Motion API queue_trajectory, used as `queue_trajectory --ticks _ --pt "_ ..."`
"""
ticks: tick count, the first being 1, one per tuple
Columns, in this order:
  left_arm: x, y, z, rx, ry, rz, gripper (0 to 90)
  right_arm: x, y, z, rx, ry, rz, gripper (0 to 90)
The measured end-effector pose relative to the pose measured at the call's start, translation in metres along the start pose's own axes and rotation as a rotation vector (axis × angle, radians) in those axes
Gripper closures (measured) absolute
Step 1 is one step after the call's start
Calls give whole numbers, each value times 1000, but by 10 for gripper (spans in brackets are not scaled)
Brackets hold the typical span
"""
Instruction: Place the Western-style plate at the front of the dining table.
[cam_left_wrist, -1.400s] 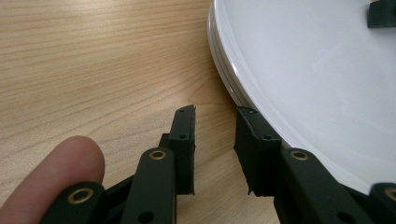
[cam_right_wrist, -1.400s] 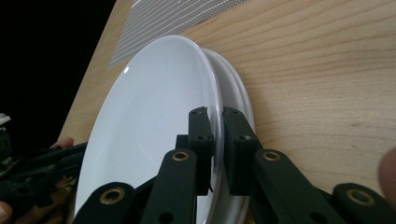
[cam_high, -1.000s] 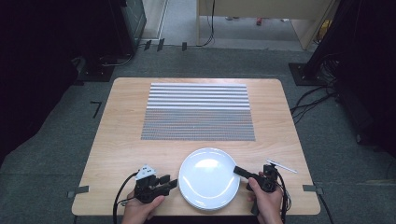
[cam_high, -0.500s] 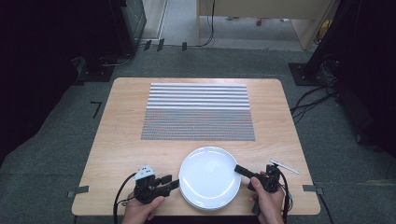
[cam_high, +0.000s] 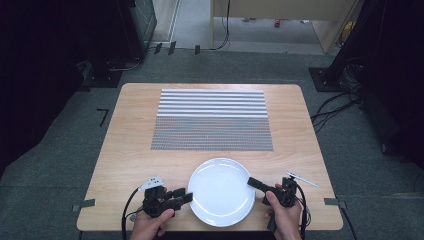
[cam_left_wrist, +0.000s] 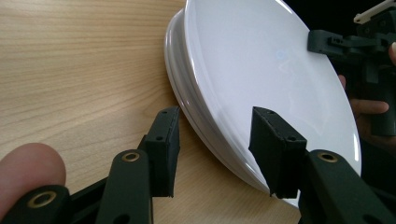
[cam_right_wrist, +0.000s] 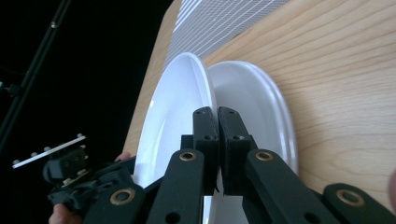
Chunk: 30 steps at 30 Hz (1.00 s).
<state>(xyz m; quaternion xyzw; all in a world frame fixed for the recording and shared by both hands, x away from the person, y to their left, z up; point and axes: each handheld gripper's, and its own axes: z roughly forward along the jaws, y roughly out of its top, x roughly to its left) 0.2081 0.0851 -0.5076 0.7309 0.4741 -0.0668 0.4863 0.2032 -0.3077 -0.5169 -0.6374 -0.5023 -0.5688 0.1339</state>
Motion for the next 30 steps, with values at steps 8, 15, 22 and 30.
queue_trajectory --ticks 8,15,22,30 --pt "-3 -1 5 33 -29 -6 632 5 -6 5 6 13 -22 874" --pt "3 1 2 45 -49 -82 681 9 -7 6 15 -21 -40 875" --pt "2 9 -1 23 -26 -90 704 15 -4 9 42 -62 -76 875" --pt "3 28 -8 28 -10 -87 707 30 11 13 68 -55 -126 875"
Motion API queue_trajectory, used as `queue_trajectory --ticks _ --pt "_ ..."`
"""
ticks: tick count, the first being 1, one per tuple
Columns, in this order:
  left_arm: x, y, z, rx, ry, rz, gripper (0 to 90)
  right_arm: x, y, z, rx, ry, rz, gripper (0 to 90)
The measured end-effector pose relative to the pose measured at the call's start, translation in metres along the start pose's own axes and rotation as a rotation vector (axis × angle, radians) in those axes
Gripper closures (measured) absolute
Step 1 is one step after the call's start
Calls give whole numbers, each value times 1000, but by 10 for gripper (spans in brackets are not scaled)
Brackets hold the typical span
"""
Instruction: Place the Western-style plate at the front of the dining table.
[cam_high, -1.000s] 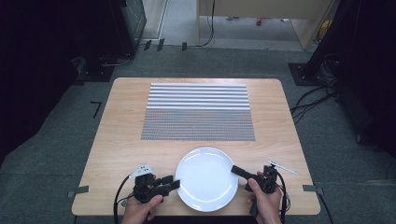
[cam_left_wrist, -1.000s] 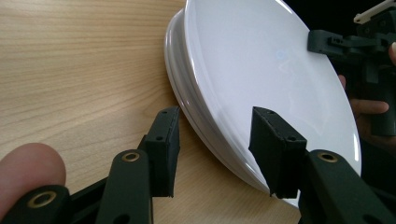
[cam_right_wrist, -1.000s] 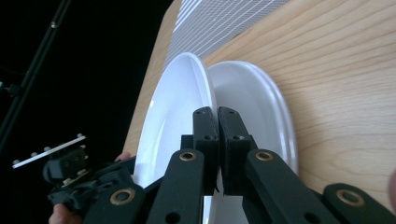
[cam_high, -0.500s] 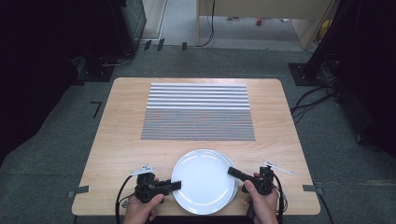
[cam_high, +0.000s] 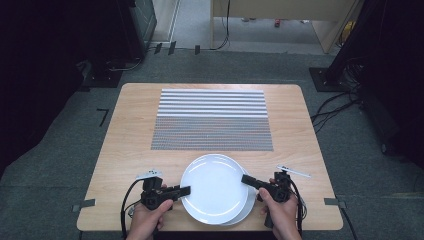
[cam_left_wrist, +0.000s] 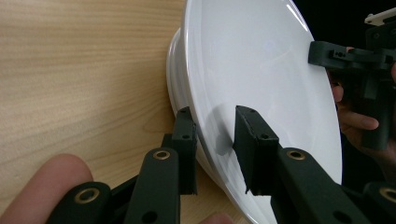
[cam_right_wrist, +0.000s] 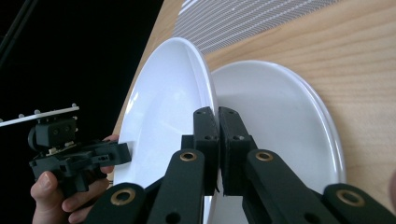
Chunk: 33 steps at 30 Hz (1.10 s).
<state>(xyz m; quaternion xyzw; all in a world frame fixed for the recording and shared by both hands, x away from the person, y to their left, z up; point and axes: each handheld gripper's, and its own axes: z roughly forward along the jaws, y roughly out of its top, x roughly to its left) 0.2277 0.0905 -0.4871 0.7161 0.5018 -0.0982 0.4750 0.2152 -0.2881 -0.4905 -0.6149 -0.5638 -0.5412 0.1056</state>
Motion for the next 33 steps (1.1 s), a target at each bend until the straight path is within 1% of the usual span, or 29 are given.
queue_trajectory --ticks 1,3,4,5,7,8,9,10,12,13,14,15,17,18,20,21,23,24,25,27,29,33 --pt "0 0 0 0 0 0 707 0 0 0 0 0 0 875" --pt "-1 5 -1 -2 6 7 706 4 6 1 1 4 -4 875" --pt "-2 11 -2 -4 12 13 706 5 9 2 -1 5 -8 875" --pt "-2 11 -2 -4 12 13 706 6 11 2 -6 4 -14 875" --pt "-3 17 -3 -5 18 13 705 7 13 3 -7 5 -16 875" --pt "-3 23 -5 -4 26 17 705 10 19 5 -13 7 -23 875" --pt "-3 23 -5 -4 26 17 705 11 21 5 -14 8 -24 874" --pt "-3 27 -5 -7 30 19 705 11 21 5 -14 8 -24 874" --pt "-4 34 -7 -11 33 25 705 14 27 7 -20 13 -28 874" --pt "-4 42 -10 -19 38 33 704 17 33 10 -26 21 -29 875" --pt "-4 45 -11 -21 41 32 705 18 35 11 -27 21 -31 875" --pt "-4 45 -11 -21 41 32 704 18 35 11 -27 21 -31 875" --pt "-3 52 -13 -29 45 31 704 23 44 15 -31 24 -38 875" --pt "-2 58 -14 -33 49 30 704 25 47 16 -31 23 -41 875" --pt "-1 60 -15 -37 51 30 703 27 50 17 -33 22 -47 875" --pt "-1 64 -16 -40 53 30 703 31 56 20 -37 22 -58 875" --pt "0 72 -17 -50 57 31 703 34 61 22 -41 23 -66 875" --pt "0 72 -17 -50 57 31 702 34 61 22 -41 23 -66 875" --pt "0 76 -18 -55 62 35 700 37 67 25 -40 22 -64 875" --pt "0 81 -18 -60 69 37 699 38 69 26 -40 22 -63 874" --pt "-1 91 -20 -69 78 42 698 40 79 29 -42 24 -59 874" --pt "-1 100 -20 -76 85 41 696 42 89 33 -43 28 -52 874"
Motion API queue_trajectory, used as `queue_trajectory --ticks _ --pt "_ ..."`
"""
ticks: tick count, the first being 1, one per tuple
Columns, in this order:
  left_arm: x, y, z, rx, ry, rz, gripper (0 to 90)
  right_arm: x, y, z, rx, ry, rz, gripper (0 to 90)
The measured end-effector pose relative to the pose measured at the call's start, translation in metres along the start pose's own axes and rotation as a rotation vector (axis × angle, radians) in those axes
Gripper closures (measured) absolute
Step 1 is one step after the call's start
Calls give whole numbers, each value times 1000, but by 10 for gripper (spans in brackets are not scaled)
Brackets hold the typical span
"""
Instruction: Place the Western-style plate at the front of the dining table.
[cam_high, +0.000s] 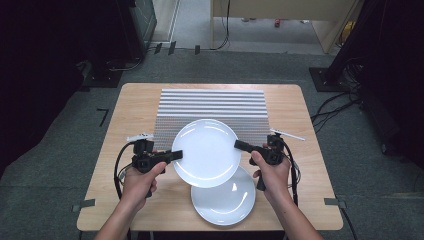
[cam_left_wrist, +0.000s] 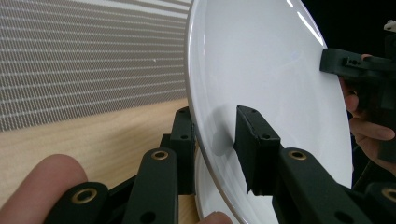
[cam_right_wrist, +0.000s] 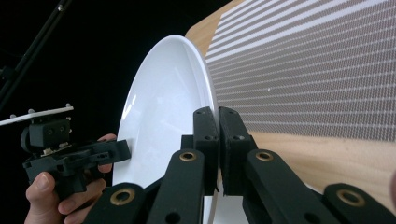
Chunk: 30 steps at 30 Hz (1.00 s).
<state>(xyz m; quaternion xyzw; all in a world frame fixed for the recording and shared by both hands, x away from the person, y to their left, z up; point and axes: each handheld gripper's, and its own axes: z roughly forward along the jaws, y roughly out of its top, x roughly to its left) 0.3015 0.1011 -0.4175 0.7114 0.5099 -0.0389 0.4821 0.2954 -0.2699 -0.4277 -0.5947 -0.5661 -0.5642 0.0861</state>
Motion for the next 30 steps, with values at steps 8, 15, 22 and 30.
queue_trajectory --ticks 8,15,22,30 --pt "6 23 6 -11 22 -20 694 0 20 13 -3 -2 24 874" --pt "13 37 13 -4 43 -29 688 -2 30 22 -4 -14 32 874" --pt "21 53 23 -9 62 -46 687 -7 43 33 -10 -23 52 874" --pt "33 69 38 5 82 -58 684 -18 54 47 -17 -36 80 873"
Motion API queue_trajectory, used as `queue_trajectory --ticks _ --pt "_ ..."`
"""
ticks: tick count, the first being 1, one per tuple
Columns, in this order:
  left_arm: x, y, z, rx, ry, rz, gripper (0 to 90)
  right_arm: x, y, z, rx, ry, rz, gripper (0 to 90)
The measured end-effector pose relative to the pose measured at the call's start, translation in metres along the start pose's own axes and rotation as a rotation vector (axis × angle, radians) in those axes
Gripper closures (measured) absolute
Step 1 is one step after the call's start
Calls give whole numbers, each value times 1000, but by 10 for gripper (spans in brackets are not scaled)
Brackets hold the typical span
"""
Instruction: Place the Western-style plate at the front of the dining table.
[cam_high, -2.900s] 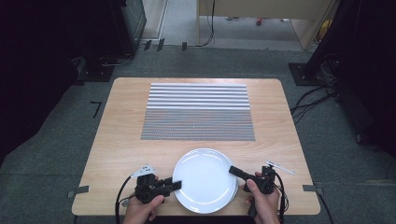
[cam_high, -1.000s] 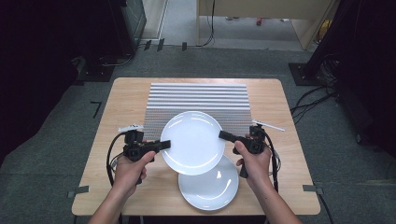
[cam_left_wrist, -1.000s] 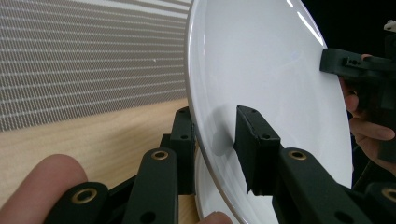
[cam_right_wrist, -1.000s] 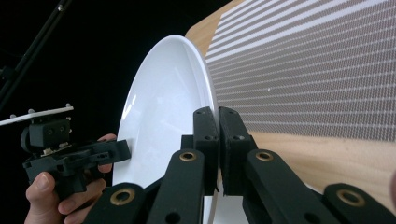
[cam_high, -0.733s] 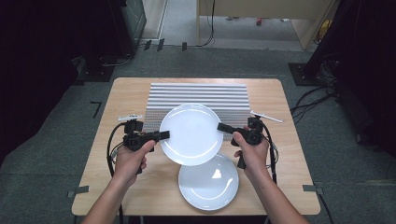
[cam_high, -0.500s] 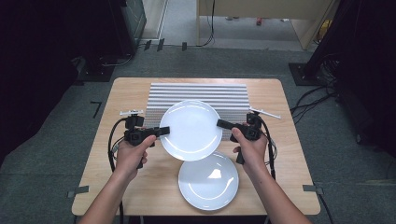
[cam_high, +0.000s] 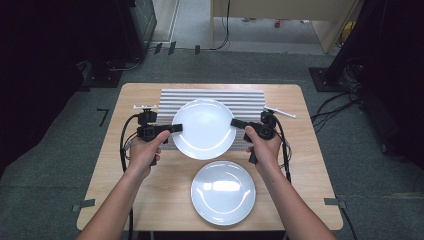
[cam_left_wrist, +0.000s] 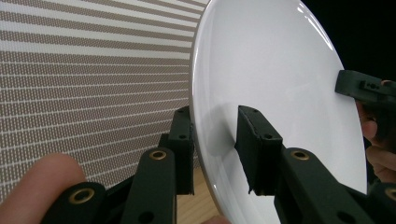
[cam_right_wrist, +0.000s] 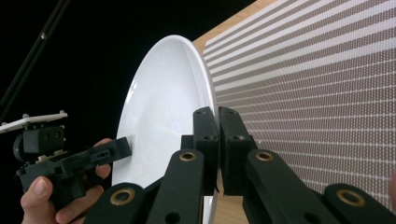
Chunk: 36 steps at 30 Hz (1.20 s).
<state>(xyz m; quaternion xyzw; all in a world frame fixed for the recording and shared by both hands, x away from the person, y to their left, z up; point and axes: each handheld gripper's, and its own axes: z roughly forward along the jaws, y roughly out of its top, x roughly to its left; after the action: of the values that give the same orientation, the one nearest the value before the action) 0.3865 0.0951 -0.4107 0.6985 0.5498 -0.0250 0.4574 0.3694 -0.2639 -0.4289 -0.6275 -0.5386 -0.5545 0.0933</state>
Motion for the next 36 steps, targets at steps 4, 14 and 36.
queue_trajectory --ticks 4,14,36 --pt "5 7 9 3 12 -11 680 -5 6 8 0 -9 17 873" --pt "16 18 29 22 50 -46 664 -17 12 24 -7 -36 58 874" --pt "49 32 98 40 202 -172 655 -70 9 73 -50 -136 177 862"
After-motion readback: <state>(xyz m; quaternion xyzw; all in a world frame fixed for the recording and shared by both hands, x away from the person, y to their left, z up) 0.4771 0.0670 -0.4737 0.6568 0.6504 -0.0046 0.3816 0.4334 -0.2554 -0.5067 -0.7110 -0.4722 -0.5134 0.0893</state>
